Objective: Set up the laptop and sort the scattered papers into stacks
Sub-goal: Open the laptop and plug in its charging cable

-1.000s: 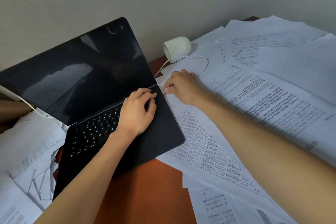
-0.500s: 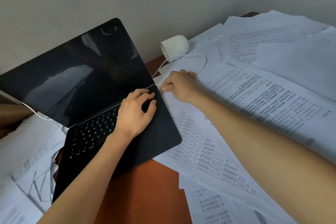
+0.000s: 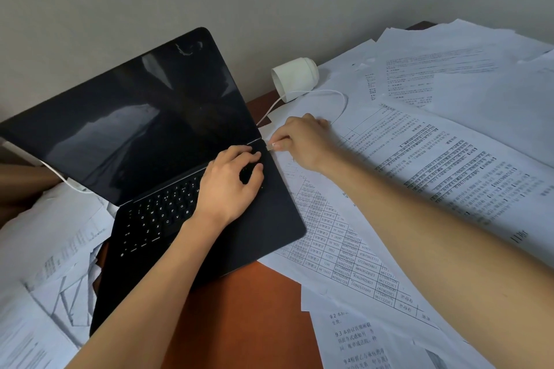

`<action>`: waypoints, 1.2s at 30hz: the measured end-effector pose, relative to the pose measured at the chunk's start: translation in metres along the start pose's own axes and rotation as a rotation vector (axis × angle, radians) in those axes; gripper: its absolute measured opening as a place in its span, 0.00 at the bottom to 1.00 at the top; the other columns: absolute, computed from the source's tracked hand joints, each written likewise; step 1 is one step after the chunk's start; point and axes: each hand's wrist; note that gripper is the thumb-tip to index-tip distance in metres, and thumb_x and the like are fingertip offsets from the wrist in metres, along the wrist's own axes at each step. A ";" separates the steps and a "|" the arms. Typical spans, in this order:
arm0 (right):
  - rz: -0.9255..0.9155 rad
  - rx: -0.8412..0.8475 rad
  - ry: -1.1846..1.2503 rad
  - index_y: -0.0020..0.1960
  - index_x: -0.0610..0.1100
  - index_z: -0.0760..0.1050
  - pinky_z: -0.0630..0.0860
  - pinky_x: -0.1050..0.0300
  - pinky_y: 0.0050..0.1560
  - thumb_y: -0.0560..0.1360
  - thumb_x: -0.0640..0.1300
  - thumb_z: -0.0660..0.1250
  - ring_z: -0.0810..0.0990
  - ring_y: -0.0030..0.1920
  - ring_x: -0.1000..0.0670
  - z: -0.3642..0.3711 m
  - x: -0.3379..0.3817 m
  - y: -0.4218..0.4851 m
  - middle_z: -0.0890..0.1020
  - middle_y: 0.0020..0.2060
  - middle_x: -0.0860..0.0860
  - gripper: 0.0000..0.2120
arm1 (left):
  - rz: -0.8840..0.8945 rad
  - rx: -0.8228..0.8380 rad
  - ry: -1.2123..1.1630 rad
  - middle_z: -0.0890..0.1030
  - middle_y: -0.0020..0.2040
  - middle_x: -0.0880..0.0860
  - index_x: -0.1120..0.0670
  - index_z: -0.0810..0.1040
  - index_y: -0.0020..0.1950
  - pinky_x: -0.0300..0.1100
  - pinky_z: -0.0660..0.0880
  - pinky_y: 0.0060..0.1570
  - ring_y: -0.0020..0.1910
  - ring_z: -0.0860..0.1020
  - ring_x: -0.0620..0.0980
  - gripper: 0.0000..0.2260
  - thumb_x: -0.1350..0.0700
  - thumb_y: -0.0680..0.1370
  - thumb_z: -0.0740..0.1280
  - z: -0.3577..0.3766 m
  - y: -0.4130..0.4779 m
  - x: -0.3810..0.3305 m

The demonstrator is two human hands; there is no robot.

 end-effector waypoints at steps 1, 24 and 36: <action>0.003 0.000 -0.005 0.58 0.55 0.82 0.59 0.52 0.60 0.82 0.49 0.65 0.70 0.63 0.48 0.000 0.000 0.000 0.81 0.56 0.55 0.09 | 0.001 0.000 0.000 0.78 0.69 0.47 0.50 0.82 0.68 0.51 0.69 0.69 0.70 0.73 0.48 0.21 0.44 0.81 0.59 0.000 0.000 0.000; -0.048 0.057 -0.162 0.58 0.58 0.82 0.56 0.52 0.54 0.84 0.48 0.62 0.69 0.61 0.48 -0.004 0.004 -0.002 0.76 0.56 0.56 0.11 | -0.001 0.000 0.010 0.78 0.69 0.47 0.50 0.82 0.68 0.50 0.71 0.68 0.69 0.74 0.48 0.22 0.43 0.80 0.59 -0.001 0.000 -0.002; -0.089 0.096 -0.180 0.60 0.57 0.81 0.55 0.53 0.54 0.84 0.51 0.61 0.68 0.62 0.50 -0.008 0.001 -0.006 0.76 0.57 0.56 0.11 | 0.034 0.031 0.003 0.76 0.71 0.48 0.51 0.79 0.71 0.53 0.71 0.70 0.71 0.73 0.49 0.25 0.40 0.81 0.57 -0.002 0.000 0.002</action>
Point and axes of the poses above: each hand's wrist, its own y-axis towards the middle knuckle, its own z-axis out of the palm, x = y × z
